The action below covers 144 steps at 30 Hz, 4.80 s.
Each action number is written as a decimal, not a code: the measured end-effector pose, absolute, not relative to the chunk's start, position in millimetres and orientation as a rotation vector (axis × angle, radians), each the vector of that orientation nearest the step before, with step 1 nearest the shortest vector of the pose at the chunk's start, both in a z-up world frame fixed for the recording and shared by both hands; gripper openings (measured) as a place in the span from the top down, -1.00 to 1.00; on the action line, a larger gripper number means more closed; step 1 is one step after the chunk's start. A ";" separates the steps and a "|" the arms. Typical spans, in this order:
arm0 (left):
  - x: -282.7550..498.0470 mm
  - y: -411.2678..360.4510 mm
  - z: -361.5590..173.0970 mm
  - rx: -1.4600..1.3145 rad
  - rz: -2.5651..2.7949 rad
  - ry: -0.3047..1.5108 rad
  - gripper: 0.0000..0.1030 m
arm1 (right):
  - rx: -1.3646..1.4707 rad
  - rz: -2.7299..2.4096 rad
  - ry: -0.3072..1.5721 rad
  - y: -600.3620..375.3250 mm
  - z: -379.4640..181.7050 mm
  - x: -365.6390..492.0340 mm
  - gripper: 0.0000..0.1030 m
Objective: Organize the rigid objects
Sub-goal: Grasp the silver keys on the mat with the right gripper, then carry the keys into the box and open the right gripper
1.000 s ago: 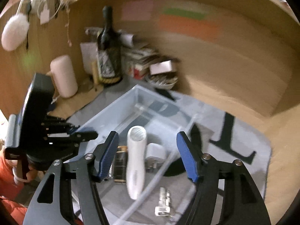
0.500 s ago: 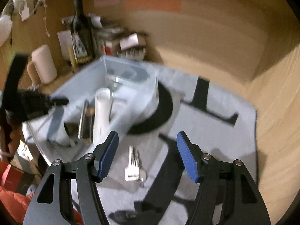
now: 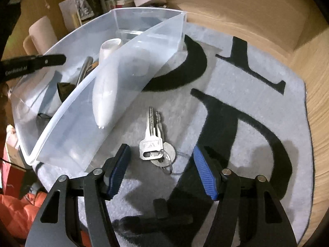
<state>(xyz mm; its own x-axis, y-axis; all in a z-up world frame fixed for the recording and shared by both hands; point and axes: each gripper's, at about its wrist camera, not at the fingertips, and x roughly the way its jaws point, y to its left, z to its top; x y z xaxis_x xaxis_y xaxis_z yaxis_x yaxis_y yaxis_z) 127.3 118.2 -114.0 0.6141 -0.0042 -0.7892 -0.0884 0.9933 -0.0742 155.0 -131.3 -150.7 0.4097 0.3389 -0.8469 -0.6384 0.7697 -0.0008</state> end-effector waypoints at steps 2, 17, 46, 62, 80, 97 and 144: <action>126.7 118.7 -114.0 -0.110 0.049 0.908 0.87 | -0.324 0.627 0.968 -134.9 -150.5 157.5 0.21; 125.7 120.0 -114.0 -0.112 0.049 0.909 0.87 | -0.276 0.607 0.897 -145.2 -137.3 158.2 0.80; 126.8 119.6 -113.7 -0.111 0.049 0.910 0.87 | -0.271 0.571 0.760 -151.4 -76.6 169.9 0.88; 126.7 120.5 -113.8 -0.113 0.056 0.912 0.87 | -0.292 0.562 0.942 -173.5 -149.1 153.7 0.55; 126.3 120.5 -113.9 -0.111 0.057 0.912 0.87 | -0.205 0.539 0.711 -170.7 -85.6 155.2 0.57; 127.1 120.1 -113.7 -0.111 0.058 0.912 0.87 | -0.263 0.696 0.479 -109.6 -19.1 142.1 0.57; 130.5 115.1 -112.6 -0.110 0.053 0.912 0.87 | -0.444 0.763 0.685 -37.1 -78.4 144.7 -0.50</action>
